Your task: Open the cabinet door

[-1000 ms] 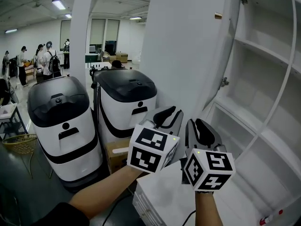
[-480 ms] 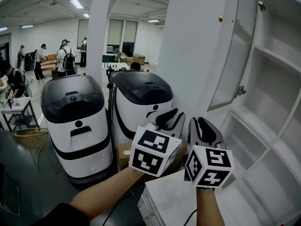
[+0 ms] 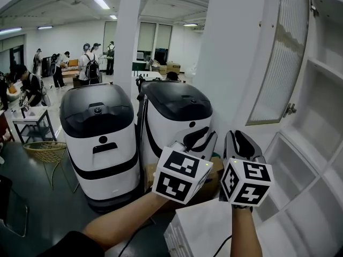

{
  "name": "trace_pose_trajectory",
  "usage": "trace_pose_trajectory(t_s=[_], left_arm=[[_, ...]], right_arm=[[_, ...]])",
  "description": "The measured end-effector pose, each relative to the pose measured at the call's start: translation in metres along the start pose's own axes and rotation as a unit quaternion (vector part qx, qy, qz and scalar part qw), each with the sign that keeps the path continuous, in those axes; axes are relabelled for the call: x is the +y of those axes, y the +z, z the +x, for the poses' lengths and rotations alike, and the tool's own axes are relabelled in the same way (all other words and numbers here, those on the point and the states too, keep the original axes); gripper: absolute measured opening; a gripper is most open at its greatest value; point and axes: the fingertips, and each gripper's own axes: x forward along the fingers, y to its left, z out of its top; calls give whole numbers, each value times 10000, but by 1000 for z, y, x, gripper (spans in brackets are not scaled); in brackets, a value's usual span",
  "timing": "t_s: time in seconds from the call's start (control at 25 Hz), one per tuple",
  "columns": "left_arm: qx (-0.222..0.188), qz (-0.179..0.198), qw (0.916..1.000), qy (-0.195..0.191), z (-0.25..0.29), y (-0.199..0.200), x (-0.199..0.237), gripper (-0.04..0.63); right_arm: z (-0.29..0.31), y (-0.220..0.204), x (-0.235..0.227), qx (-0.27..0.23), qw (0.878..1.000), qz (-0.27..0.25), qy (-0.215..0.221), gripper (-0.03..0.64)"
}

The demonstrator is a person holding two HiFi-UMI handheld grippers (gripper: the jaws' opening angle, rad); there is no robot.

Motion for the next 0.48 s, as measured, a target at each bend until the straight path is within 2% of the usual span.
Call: trace_pose_trajectory(t_s=[0.2, 0.48], left_arm=[[-6, -10, 10000, 45, -5, -1, 4, 78], [33, -95, 9998, -192, -3, -4, -14, 78]], right_arm=[[4, 0, 2, 60, 10000, -24, 0, 84], [-11, 6, 3, 0, 10000, 1, 41, 83]])
